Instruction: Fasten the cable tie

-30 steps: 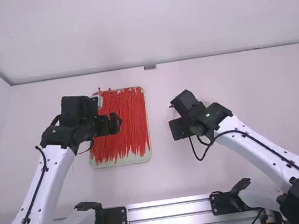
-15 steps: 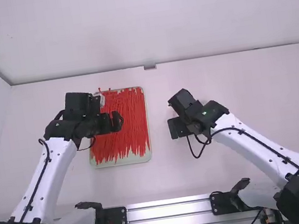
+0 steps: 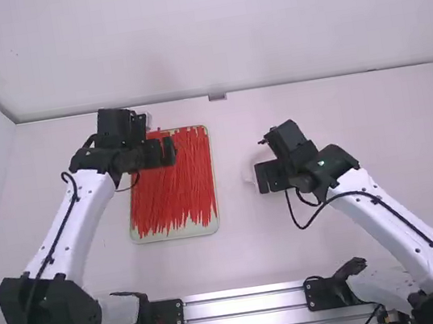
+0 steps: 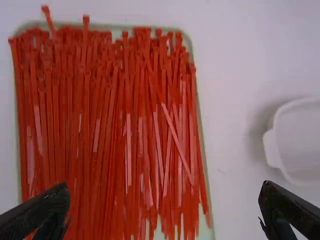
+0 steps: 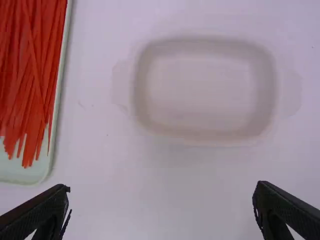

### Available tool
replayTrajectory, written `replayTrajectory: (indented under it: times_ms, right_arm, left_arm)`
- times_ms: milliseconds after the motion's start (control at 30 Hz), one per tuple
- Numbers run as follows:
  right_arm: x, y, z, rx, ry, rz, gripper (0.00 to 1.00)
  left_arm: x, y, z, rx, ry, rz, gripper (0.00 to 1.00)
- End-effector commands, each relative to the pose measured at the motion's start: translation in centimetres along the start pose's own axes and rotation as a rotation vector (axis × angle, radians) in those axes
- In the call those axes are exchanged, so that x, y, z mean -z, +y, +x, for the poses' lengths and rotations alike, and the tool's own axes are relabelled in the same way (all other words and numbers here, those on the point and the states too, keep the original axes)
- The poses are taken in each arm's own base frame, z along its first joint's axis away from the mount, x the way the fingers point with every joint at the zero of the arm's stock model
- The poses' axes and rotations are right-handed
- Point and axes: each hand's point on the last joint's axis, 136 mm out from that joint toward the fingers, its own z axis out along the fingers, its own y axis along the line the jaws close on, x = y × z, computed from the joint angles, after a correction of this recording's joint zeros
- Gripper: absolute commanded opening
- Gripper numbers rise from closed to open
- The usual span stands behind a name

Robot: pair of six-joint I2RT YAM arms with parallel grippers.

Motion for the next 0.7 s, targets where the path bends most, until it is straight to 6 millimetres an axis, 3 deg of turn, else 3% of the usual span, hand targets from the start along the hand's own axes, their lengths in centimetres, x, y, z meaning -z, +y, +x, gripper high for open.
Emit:
replayTrajectory:
  times_ms: [0, 233, 333, 533, 667]
  right_arm:
    - [0.8, 0.6, -1.2, 0.031, -0.022, -0.078, 0.98]
    - [0.2, 0.4, -1.6, 0.002, 0.005, -0.178, 0.98]
    - [0.3, 0.1, -1.5, -0.012, 0.017, -0.209, 0.98]
    - [0.3, 0.2, -1.5, -0.011, 0.017, -0.213, 0.98]
    - [0.4, 1.0, -1.0, 0.014, 0.034, -0.222, 0.98]
  left_arm:
    - [-0.2, -0.3, -2.1, -0.042, -0.015, -0.008, 0.99]
    - [-3.0, 0.1, -5.9, -0.035, -0.012, -0.035, 0.99]
    - [-5.3, 0.4, -7.1, -0.033, 0.000, -0.040, 0.99]
    - [-9.4, 2.4, -7.7, 0.000, -0.009, -0.114, 0.99]
    - [-11.9, 2.9, -7.6, 0.001, -0.006, -0.115, 0.87]
